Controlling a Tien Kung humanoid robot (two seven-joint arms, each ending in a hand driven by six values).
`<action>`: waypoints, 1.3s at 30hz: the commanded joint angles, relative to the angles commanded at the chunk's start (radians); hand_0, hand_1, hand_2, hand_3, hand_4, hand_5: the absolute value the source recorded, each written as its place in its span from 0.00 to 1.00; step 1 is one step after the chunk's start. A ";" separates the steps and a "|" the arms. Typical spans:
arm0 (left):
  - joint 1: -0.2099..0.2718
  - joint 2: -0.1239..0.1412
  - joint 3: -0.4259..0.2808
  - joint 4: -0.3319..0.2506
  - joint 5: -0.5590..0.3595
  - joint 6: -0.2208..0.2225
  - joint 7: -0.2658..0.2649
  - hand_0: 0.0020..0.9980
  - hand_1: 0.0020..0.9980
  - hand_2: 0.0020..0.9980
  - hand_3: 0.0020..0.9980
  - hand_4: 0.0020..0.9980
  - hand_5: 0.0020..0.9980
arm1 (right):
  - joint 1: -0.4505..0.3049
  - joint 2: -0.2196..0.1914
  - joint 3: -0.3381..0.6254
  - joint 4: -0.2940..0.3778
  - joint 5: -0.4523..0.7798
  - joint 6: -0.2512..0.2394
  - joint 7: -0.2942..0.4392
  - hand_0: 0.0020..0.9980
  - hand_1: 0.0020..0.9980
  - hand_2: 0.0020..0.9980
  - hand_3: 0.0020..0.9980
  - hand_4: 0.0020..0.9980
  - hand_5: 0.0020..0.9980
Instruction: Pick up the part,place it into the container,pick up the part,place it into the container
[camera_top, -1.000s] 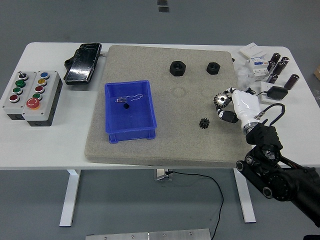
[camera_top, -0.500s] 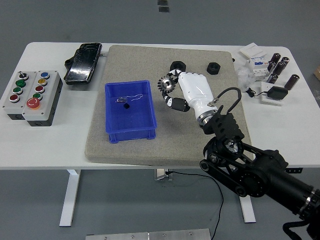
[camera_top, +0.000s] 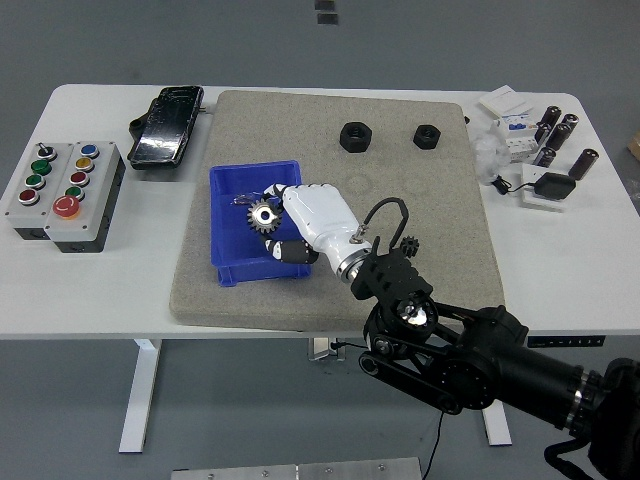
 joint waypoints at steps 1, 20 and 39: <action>0.000 0.000 0.000 0.000 0.000 0.000 0.000 0.67 0.63 0.55 0.60 0.70 0.35 | 0.000 0.001 -0.003 -0.005 0.000 0.006 -0.003 0.69 0.73 0.76 0.73 0.63 0.26; -0.001 0.000 -0.002 0.000 0.002 0.001 -0.003 0.67 0.64 0.54 0.60 0.71 0.35 | -0.011 0.002 0.030 -0.005 0.030 0.028 0.004 0.70 0.73 0.76 0.75 0.71 0.29; -0.001 0.001 -0.007 0.000 0.012 -0.001 -0.003 0.67 0.64 0.53 0.60 0.70 0.35 | -0.018 -0.007 0.112 0.017 0.020 0.059 0.007 0.81 0.82 0.89 0.89 0.99 0.48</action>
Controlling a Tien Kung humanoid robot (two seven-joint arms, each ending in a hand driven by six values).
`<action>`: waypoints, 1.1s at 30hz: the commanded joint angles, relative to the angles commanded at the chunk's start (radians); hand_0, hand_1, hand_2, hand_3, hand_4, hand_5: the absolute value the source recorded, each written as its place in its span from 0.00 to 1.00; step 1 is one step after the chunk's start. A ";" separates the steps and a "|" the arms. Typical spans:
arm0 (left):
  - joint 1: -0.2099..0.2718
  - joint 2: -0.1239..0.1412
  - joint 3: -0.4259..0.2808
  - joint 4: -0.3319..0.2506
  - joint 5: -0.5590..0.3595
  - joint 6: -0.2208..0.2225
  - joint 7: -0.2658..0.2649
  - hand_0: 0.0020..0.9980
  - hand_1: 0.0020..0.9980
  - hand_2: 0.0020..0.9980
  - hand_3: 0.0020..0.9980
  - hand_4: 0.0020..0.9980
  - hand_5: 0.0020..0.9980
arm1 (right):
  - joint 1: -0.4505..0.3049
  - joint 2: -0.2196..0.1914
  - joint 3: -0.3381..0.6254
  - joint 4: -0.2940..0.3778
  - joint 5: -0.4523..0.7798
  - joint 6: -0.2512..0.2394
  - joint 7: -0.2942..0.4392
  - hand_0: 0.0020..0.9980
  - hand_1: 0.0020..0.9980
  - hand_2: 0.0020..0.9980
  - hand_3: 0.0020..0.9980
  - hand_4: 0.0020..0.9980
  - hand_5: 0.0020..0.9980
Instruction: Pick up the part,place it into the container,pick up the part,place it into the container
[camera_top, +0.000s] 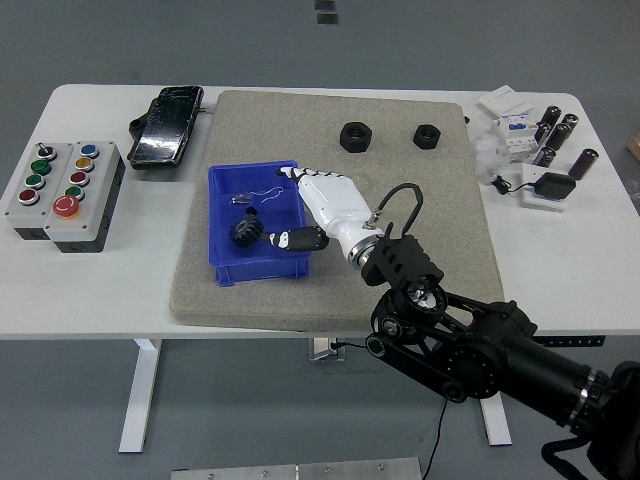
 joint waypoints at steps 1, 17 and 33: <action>0.000 0.000 0.000 0.000 0.000 0.000 0.000 0.67 0.64 0.53 0.60 0.70 0.35 | -0.002 0.000 0.001 0.000 0.001 -0.003 0.000 0.81 0.82 0.89 0.89 0.99 0.48; 0.009 -0.003 0.001 0.000 -0.006 0.001 -0.002 0.67 0.64 0.53 0.60 0.69 0.34 | -0.179 -0.175 0.278 0.062 -0.023 -0.052 -0.045 0.69 0.73 0.79 0.84 0.96 0.47; 0.005 -0.004 0.011 0.000 -0.010 0.000 -0.009 0.67 0.64 0.53 0.60 0.69 0.34 | -0.254 -0.198 0.248 0.019 -0.001 -0.042 -0.030 0.64 0.67 0.75 0.80 0.95 0.46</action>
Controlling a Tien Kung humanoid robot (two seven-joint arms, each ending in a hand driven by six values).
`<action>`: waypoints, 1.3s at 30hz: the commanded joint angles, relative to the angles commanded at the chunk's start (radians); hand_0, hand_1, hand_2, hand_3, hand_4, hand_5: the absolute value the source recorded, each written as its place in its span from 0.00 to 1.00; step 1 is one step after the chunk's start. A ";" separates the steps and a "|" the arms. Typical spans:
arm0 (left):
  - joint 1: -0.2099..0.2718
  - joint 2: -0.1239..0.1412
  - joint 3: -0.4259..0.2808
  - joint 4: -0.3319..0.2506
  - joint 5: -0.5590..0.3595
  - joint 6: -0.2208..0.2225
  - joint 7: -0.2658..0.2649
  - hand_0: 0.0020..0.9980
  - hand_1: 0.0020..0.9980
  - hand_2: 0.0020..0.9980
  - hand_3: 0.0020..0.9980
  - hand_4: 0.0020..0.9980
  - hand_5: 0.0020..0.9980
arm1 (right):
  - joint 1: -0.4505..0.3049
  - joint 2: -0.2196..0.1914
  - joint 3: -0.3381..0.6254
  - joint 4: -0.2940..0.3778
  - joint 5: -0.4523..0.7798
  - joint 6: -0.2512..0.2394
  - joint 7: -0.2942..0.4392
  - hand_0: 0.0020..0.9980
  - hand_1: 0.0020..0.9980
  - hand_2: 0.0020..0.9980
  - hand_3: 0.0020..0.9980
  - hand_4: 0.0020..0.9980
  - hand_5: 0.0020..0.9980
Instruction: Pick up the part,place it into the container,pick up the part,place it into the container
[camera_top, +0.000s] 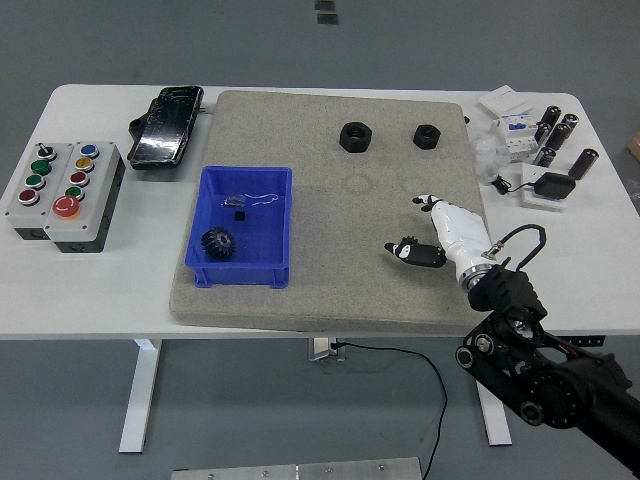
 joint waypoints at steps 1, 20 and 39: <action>0.000 0.000 0.000 0.000 0.000 0.000 0.000 0.67 0.63 0.53 0.60 0.69 0.34 | 0.000 0.000 -0.002 -0.002 0.001 0.001 0.000 0.61 0.61 0.65 0.75 0.92 0.43; -0.002 0.000 -0.012 0.000 -0.004 -0.022 -0.017 0.67 0.63 0.54 0.60 0.70 0.34 | 0.001 -0.001 -0.050 -0.034 -0.028 -0.011 -0.013 0.61 0.53 0.48 0.52 0.39 0.00; -0.001 -0.001 0.000 0.000 -0.014 -0.015 -0.015 0.67 0.64 0.55 0.60 0.72 0.36 | 0.072 0.013 -0.132 -0.013 -0.018 -0.039 -0.005 0.62 0.54 0.47 0.53 0.42 0.00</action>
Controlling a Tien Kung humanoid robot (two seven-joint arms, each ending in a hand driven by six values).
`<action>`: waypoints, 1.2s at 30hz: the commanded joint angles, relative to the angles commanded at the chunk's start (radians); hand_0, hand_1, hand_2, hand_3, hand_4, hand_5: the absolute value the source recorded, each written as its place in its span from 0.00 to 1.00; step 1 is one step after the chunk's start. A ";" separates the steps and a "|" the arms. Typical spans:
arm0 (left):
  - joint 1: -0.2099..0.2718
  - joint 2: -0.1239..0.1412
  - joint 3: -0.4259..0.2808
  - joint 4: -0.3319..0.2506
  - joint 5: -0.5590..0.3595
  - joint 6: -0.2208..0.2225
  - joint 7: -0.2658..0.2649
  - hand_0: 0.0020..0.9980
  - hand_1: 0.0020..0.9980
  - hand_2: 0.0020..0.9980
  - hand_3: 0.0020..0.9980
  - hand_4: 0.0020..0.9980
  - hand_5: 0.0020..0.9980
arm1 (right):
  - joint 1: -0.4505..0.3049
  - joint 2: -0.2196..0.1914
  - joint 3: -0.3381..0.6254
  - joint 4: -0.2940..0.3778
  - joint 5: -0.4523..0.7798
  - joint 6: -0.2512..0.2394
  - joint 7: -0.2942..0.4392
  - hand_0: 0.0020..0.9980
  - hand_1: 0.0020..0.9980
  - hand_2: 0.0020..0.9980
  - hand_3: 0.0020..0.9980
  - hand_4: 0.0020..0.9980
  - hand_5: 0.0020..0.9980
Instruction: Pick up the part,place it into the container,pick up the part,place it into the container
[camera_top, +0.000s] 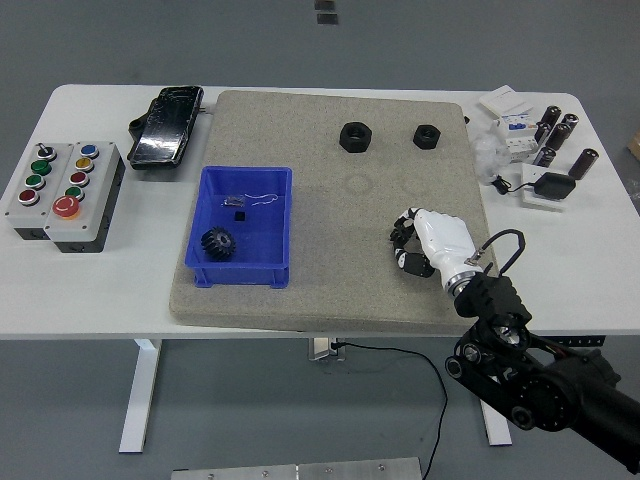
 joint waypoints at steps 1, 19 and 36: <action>0.000 0.000 -0.001 0.000 0.002 0.000 0.001 0.67 0.64 0.55 0.60 0.72 0.36 | 0.022 0.009 -0.016 0.012 -0.002 -0.001 -0.002 0.62 0.54 0.47 0.53 0.42 0.00; -0.002 0.001 -0.009 0.000 0.014 0.002 0.014 0.67 0.64 0.55 0.60 0.72 0.37 | 0.177 0.172 -0.239 0.098 0.022 0.020 -0.013 0.72 0.75 0.74 0.70 0.35 0.14; -0.003 0.001 -0.013 0.000 0.022 0.000 0.016 0.67 0.64 0.55 0.60 0.71 0.37 | 0.173 0.185 -0.238 0.073 0.072 0.018 0.005 0.86 0.95 0.92 0.85 0.78 0.39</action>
